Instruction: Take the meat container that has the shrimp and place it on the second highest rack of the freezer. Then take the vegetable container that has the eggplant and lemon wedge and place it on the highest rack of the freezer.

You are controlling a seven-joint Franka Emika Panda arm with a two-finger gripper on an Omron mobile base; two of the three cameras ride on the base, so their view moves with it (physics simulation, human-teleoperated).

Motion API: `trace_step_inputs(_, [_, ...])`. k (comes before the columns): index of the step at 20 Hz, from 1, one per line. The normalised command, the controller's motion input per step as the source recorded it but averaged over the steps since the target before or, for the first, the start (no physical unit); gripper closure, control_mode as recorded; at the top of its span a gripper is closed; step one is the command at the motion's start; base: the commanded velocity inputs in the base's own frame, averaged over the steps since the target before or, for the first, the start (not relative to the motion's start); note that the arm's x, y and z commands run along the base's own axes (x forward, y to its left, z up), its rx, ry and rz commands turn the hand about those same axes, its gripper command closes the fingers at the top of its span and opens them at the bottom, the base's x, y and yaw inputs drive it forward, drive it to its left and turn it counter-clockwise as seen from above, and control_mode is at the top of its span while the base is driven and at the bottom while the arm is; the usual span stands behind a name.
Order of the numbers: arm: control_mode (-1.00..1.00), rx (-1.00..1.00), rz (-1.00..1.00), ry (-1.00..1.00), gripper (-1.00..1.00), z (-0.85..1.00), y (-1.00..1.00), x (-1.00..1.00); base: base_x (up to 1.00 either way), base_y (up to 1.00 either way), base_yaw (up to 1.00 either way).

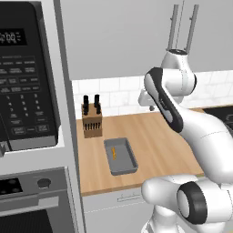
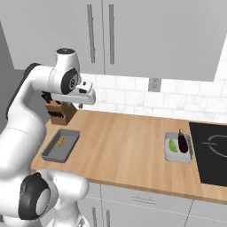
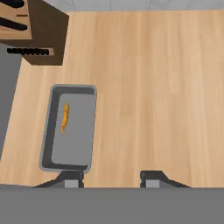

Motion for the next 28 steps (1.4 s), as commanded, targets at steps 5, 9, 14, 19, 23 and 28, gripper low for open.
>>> trace_step_inputs(5, [-1.0,0.09,-0.18,0.0,-1.0,-0.06,-0.2,-0.21,0.0,0.0,0.0])
trace_step_inputs(9, [-1.0,0.2,-0.73,0.0,-1.0,-0.26,-0.41,-0.32,0.0,0.0,0.0])
trace_step_inputs(14, [-1.0,0.16,-0.82,0.04,-1.0,-0.31,-0.36,-0.19,0.0,0.0,0.0])
trace_step_inputs(19, [-1.0,0.19,-0.67,0.05,-1.0,-0.42,-0.82,-0.18,0.0,0.0,0.0])
trace_step_inputs(23, [-1.0,0.24,-0.46,0.0,-1.0,-0.26,-1.0,-0.26,0.0,0.0,0.0])
trace_step_inputs(28, [-1.0,0.23,-0.34,0.0,-1.0,-0.12,-1.0,-0.18,0.0,0.0,0.0])
